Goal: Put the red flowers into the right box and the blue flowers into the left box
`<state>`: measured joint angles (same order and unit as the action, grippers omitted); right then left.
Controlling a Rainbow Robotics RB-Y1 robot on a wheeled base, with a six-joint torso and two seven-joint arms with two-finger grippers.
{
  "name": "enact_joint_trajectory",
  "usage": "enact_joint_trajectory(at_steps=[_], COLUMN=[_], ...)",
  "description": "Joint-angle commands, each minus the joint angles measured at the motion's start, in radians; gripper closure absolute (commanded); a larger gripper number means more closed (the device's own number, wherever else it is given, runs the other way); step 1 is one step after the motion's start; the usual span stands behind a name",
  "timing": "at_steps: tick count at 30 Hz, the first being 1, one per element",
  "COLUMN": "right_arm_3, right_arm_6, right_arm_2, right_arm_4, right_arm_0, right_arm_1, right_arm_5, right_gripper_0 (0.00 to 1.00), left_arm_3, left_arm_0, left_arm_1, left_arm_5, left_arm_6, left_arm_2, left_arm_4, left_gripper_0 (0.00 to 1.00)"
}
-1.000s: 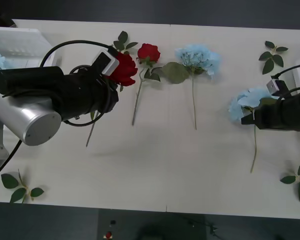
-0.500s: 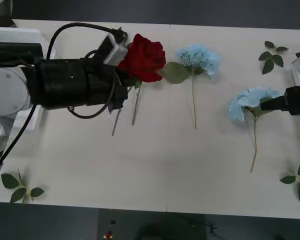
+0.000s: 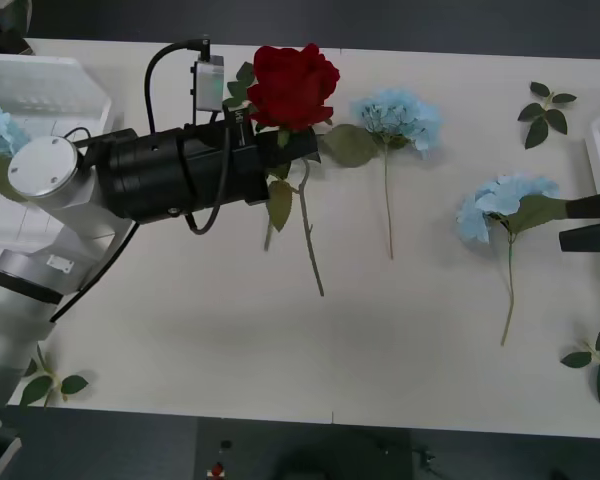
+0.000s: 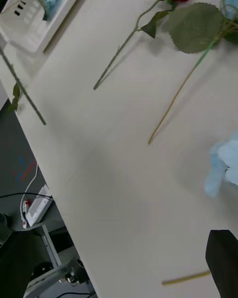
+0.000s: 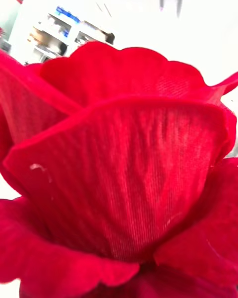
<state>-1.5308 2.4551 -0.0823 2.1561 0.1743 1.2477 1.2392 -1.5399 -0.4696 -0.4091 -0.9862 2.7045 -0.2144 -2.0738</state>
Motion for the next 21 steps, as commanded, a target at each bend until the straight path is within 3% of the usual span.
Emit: enact_joint_trajectory(at_steps=[1,9,21], right_arm_3=[-0.034,-0.069,-0.08], right_arm_6=[0.157,0.25,0.25], right_arm_2=[0.009,0.007,-0.008], right_arm_4=[0.057,0.067,0.067], right_arm_0=[-0.056,-0.093,-0.064], right_arm_1=[-0.021,-0.106,-0.232], right_arm_5=[0.008,0.009,0.009], right_gripper_0=[0.0,0.0,0.0], left_arm_3=[-0.032,-0.035,-0.034], left_arm_0=[-0.029,-0.07,-0.098], left_arm_1=[0.059,0.082,0.092], left_arm_5=[0.138,0.339,0.397], left_arm_6=[0.001,0.001,0.001], left_arm_2=[-0.071,-0.217,-0.293], left_arm_4=[-0.057,-0.197,-0.224], left_gripper_0=[1.0,1.0,1.0])
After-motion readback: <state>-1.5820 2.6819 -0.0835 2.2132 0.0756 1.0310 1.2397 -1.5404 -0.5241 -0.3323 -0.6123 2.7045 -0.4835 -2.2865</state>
